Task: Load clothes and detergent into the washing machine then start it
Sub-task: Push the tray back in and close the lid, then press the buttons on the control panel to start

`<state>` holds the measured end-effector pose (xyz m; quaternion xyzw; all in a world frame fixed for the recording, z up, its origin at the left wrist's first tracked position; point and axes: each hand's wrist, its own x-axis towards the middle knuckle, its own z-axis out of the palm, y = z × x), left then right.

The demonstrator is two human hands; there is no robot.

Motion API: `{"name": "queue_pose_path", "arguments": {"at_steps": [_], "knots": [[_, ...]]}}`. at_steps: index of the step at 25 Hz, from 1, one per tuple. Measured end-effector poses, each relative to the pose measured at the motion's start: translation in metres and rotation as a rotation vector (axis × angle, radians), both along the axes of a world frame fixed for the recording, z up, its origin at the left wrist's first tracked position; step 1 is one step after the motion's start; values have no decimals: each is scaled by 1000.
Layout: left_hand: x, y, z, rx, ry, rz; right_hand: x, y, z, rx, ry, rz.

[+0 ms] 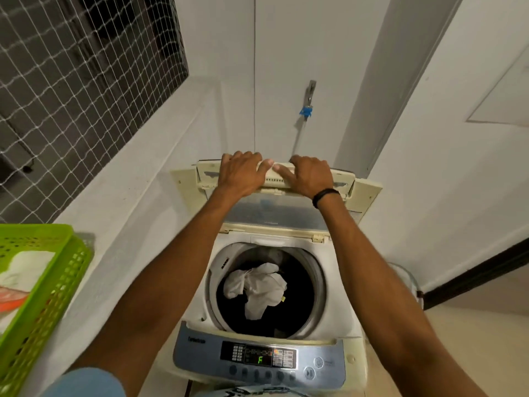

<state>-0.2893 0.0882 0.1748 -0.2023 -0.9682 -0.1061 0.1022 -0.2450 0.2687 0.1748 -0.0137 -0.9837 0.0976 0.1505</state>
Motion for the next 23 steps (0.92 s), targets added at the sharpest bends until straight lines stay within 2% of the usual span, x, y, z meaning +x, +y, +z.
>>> {"name": "queue_pose_path", "arguments": {"at_steps": [2,5,8,11,14,20,23], "knots": [[30,-14,2,-24,-46,-35,30,-5,5,1,-106,16],[90,-44,-12,-67,-230,-97,94,-14,-17,14,-222,72],[167,-76,-70,-60,-431,-153,173,-33,-86,-30,-322,181],[231,-89,-148,-177,-596,-130,235,-57,-162,-24,-521,206],[247,-84,-193,-189,-639,-60,254,-64,-202,-44,-546,186],[258,-77,-224,-135,-621,11,263,-64,-238,-129,-512,104],[269,-73,-232,14,-557,48,266,-72,-238,-347,-475,48]]}}
